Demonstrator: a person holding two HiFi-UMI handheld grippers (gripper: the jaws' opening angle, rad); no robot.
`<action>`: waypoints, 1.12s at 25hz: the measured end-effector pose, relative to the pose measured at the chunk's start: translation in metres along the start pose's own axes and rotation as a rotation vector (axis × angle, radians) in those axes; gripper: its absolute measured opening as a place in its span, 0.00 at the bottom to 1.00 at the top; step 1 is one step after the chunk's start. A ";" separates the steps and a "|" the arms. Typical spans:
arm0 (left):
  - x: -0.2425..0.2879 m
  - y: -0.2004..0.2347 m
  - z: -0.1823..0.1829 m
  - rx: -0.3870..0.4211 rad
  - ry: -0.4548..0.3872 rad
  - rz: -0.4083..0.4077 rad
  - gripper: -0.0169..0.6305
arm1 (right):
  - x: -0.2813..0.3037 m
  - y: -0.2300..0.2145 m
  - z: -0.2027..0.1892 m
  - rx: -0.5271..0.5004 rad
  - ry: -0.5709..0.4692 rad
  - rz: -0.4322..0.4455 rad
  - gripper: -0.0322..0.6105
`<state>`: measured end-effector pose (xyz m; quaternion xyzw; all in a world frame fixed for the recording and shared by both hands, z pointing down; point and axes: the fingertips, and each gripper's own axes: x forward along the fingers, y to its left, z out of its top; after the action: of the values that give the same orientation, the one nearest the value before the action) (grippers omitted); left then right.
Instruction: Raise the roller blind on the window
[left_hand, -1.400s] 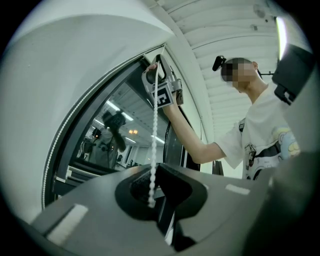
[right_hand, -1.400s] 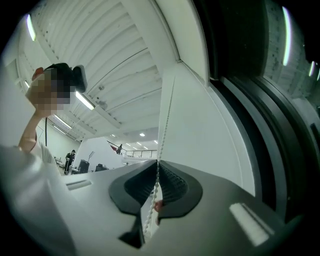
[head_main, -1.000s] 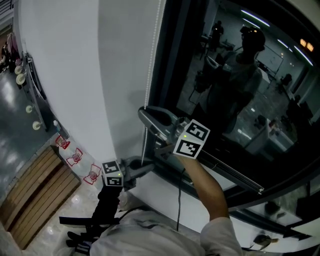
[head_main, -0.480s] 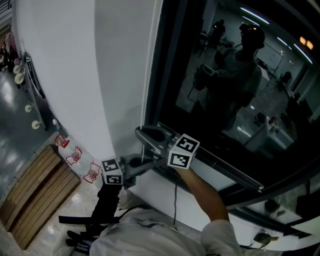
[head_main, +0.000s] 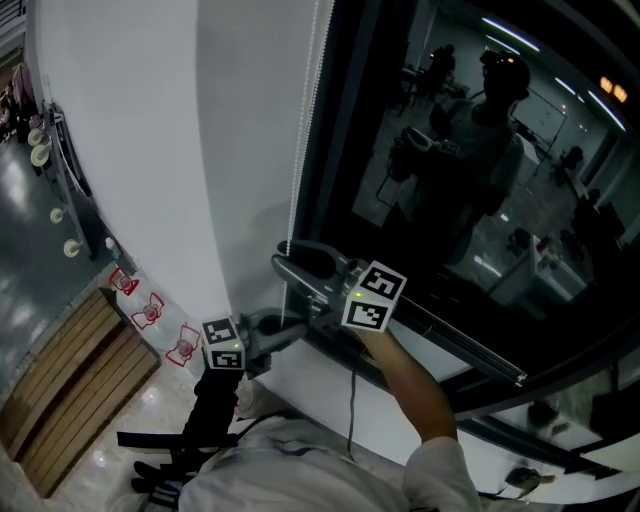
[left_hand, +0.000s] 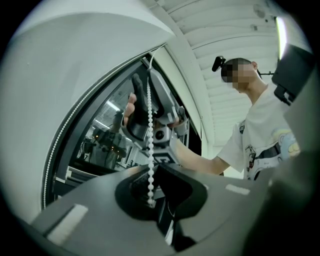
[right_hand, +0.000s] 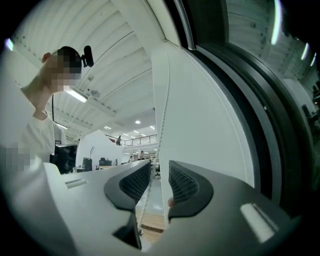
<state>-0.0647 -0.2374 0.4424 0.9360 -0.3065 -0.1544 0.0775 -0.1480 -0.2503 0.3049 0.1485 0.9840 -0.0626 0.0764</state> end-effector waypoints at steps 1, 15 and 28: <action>0.000 0.000 0.000 0.000 -0.001 0.000 0.02 | 0.003 0.000 0.013 -0.008 -0.019 0.009 0.22; -0.004 0.002 0.004 -0.005 -0.024 0.008 0.02 | 0.044 0.009 0.216 -0.261 -0.199 0.105 0.23; -0.012 0.005 0.002 -0.008 -0.034 0.028 0.02 | 0.047 0.012 0.296 -0.305 -0.328 0.048 0.07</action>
<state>-0.0770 -0.2340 0.4445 0.9285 -0.3205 -0.1706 0.0780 -0.1497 -0.2691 0.0057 0.1464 0.9527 0.0656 0.2583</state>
